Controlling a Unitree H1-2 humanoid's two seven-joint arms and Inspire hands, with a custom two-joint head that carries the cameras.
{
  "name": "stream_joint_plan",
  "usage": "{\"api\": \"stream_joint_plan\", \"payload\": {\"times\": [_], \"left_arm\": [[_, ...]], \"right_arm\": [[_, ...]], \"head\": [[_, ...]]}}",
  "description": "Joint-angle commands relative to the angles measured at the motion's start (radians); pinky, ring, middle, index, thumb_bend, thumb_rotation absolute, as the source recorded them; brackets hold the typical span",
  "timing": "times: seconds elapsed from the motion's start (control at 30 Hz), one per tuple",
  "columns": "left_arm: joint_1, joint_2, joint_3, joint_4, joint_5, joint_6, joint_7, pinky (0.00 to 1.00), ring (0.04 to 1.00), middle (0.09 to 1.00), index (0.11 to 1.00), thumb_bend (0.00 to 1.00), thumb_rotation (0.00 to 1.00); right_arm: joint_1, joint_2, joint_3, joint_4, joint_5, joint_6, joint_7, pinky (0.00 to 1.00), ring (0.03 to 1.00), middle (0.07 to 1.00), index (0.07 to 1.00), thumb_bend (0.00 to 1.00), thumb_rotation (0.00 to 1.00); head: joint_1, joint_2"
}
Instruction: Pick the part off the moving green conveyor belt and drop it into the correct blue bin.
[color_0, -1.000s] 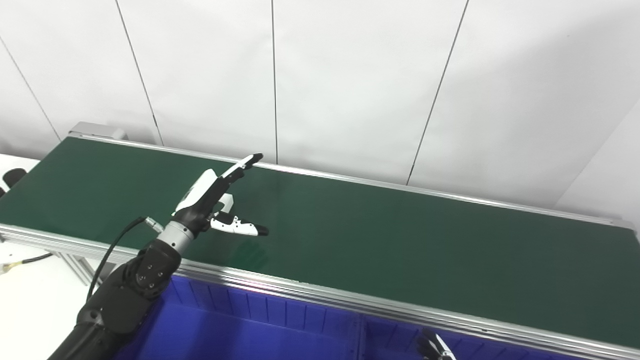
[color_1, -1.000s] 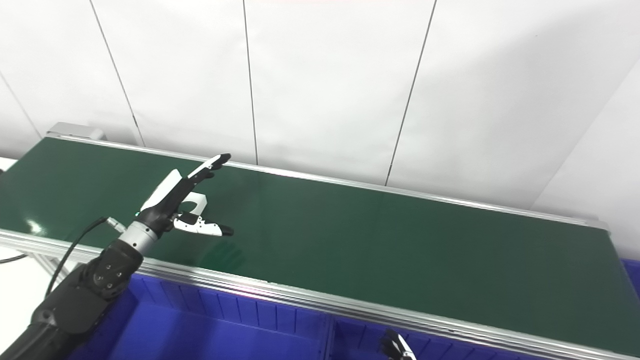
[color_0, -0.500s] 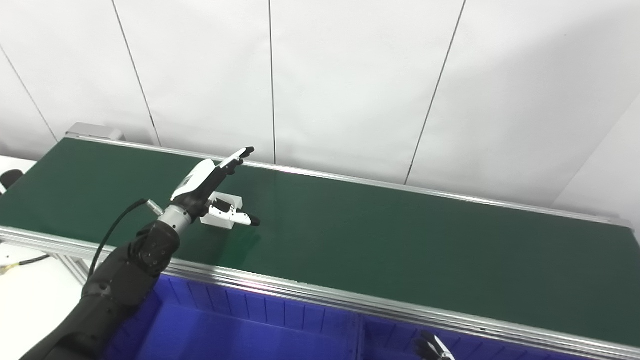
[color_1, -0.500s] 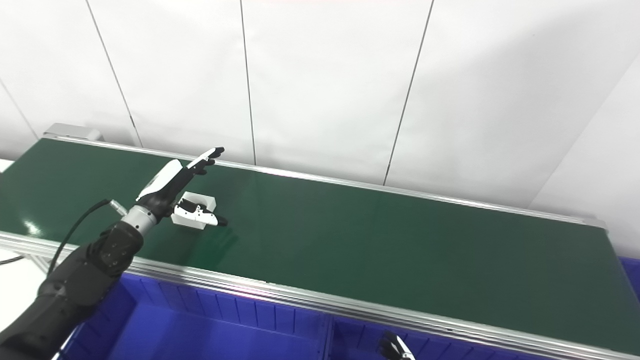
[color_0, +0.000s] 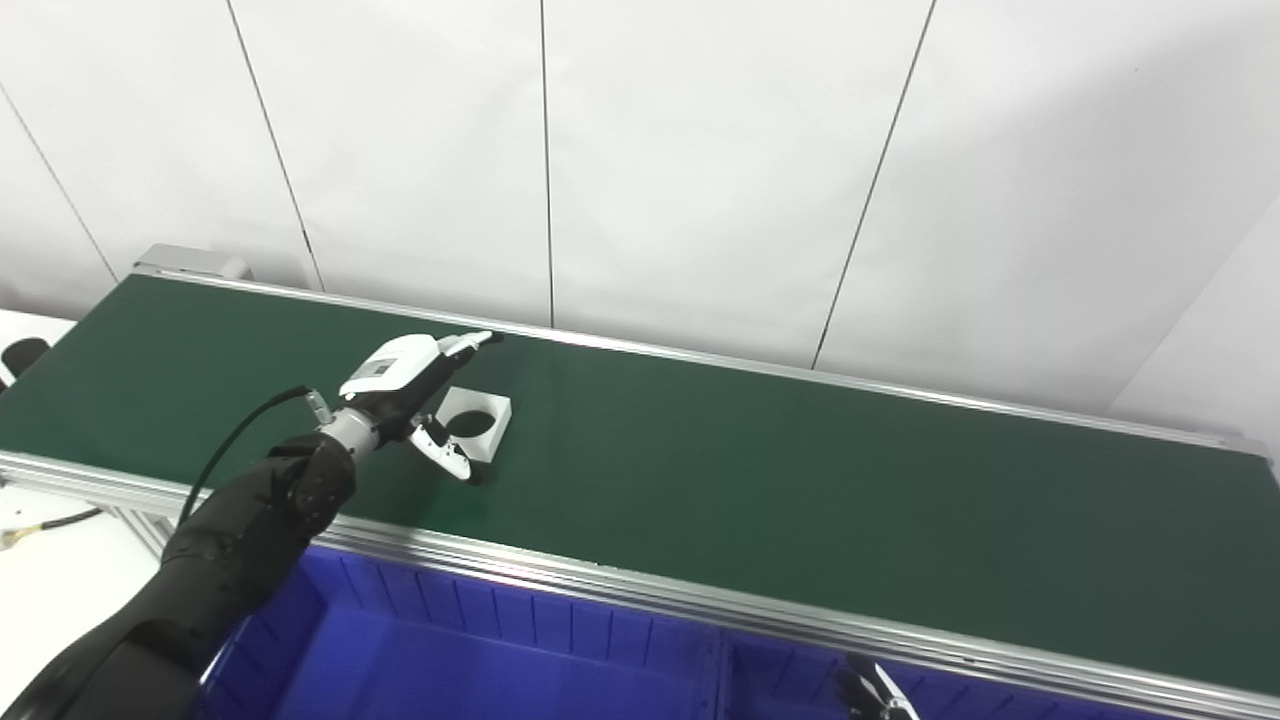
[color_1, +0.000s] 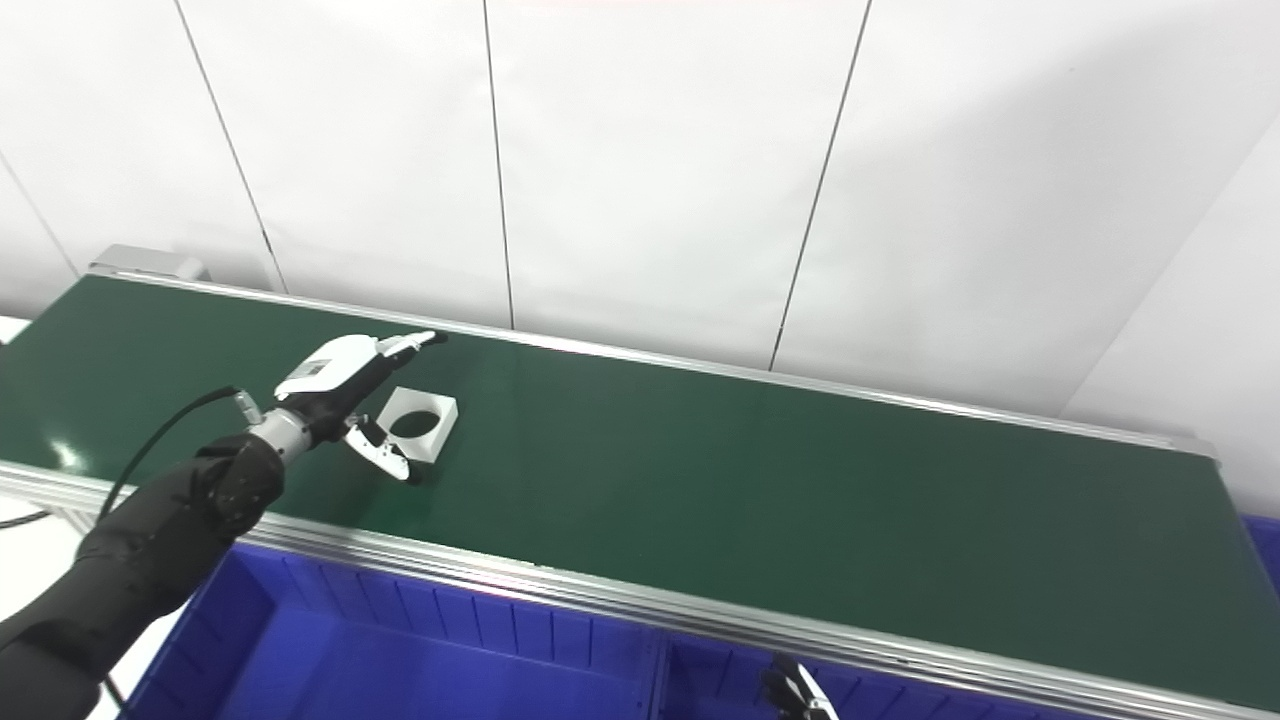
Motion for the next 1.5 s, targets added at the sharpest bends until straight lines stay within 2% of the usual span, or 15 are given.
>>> {"api": "stream_joint_plan", "payload": {"times": [0.0, 0.13, 0.27, 0.43, 0.5, 0.57, 0.63, 0.67, 0.73, 0.83, 1.03, 1.27, 1.33, 1.37, 1.47], "left_arm": [[-0.057, 0.014, -0.006, -0.007, 0.02, 0.023, 0.03, 1.0, 0.976, 0.966, 0.935, 0.93, 0.0], [-0.067, 0.007, -0.025, 0.006, 0.042, 0.042, 0.044, 1.0, 0.98, 0.969, 0.936, 0.9, 0.0], [-0.086, -0.008, -0.045, 0.06, 0.06, 0.011, 0.105, 1.0, 0.965, 0.954, 0.925, 0.88, 0.0], [-0.12, -0.039, -0.067, 0.167, 0.059, -0.062, 0.192, 0.91, 0.889, 0.892, 0.876, 0.71, 0.0], [-0.129, -0.051, -0.062, 0.201, 0.037, -0.09, 0.197, 0.81, 0.838, 0.846, 0.839, 0.65, 0.0], [-0.136, -0.06, -0.064, 0.223, 0.028, -0.111, 0.199, 0.64, 0.707, 0.747, 0.747, 0.6, 0.0], [-0.139, -0.066, -0.07, 0.232, 0.018, -0.118, 0.193, 0.6, 0.674, 0.72, 0.723, 0.58, 0.0], [-0.139, -0.069, -0.072, 0.235, 0.011, -0.119, 0.189, 0.51, 0.551, 0.622, 0.667, 0.54, 0.0], [-0.138, -0.077, -0.069, 0.237, -0.003, -0.118, 0.177, 0.4, 0.445, 0.543, 0.611, 0.51, 0.0], [-0.131, -0.081, -0.075, 0.229, -0.024, -0.12, 0.173, 0.44, 0.417, 0.516, 0.511, 0.5, 0.0], [-0.131, -0.078, -0.095, 0.22, -0.067, -0.12, 0.106, 0.48, 0.43, 0.514, 0.496, 0.5, 0.0], [-0.094, -0.06, -0.086, 0.119, -0.087, -0.12, 0.14, 0.42, 0.406, 0.497, 0.507, 0.5, 0.0], [-0.044, -0.05, -0.063, 0.001, -0.131, -0.12, 0.18, 0.28, 0.405, 0.492, 0.498, 0.5, 0.0], [-0.022, -0.046, -0.053, -0.05, -0.151, -0.12, 0.19, 0.27, 0.406, 0.493, 0.496, 0.5, 0.0], [0.055, -0.035, -0.016, -0.218, -0.197, -0.12, 0.213, 0.36, 0.402, 0.5, 0.513, 0.5, 0.0]], "right_arm": [[0.005, 0.001, -0.007, -0.03, 0.004, -0.053, 0.004, 0.85, 0.858, 0.861, 0.908, 0.91, 0.27], [0.007, 0.0, -0.007, -0.034, 0.003, -0.053, 0.008, 0.85, 0.858, 0.865, 0.913, 0.9, 0.27], [0.008, 0.0, -0.009, -0.033, 0.0, -0.053, 0.006, 0.85, 0.856, 0.863, 0.915, 0.9, 0.27], [0.013, 0.005, -0.013, -0.035, 0.01, -0.053, 0.012, 0.86, 0.862, 0.869, 0.916, 0.91, 0.26], [0.013, 0.004, -0.014, -0.036, 0.008, -0.053, 0.012, 0.86, 0.862, 0.87, 0.915, 0.9, 0.26], [0.016, 0.006, -0.018, -0.039, 0.014, -0.053, 0.017, 0.88, 0.863, 0.873, 0.919, 0.9, 0.26], [0.019, 0.006, -0.02, -0.04, 0.017, -0.053, 0.02, 0.88, 0.863, 0.874, 0.92, 0.9, 0.26], [0.02, 0.006, -0.022, -0.041, 0.018, -0.053, 0.021, 0.88, 0.859, 0.876, 0.921, 0.9, 0.26], [0.022, 0.006, -0.024, -0.041, 0.024, -0.053, 0.023, 0.87, 0.856, 0.877, 0.923, 0.89, 0.27], [0.022, 0.007, -0.024, -0.04, 0.025, -0.053, 0.024, 0.86, 0.854, 0.874, 0.923, 0.89, 0.26], [0.025, 0.013, -0.026, -0.041, 0.037, -0.053, 0.029, 0.87, 0.856, 0.878, 0.923, 0.89, 0.26], [0.028, 0.013, -0.026, -0.042, 0.025, -0.053, 0.027, 0.86, 0.852, 0.877, 0.922, 0.88, 0.27], [0.03, 0.015, -0.027, -0.044, 0.027, -0.053, 0.031, 0.87, 0.859, 0.878, 0.925, 0.88, 0.26], [0.031, 0.017, -0.027, -0.046, 0.023, -0.053, 0.03, 0.88, 0.86, 0.878, 0.925, 0.88, 0.26], [0.031, 0.025, -0.029, -0.051, 0.016, -0.053, 0.026, 0.88, 0.861, 0.876, 0.92, 0.89, 0.27]], "head": [[0.0, 0.003], [0.003, 0.003], [0.004, 0.007], [0.006, 0.012], [0.007, 0.014], [0.008, 0.014], [0.008, 0.016], [0.008, 0.016], [0.01, 0.018], [0.009, 0.02], [0.007, 0.023], [0.005, 0.027], [-0.008, 0.03], [-0.016, 0.033], [-0.037, 0.039]]}}
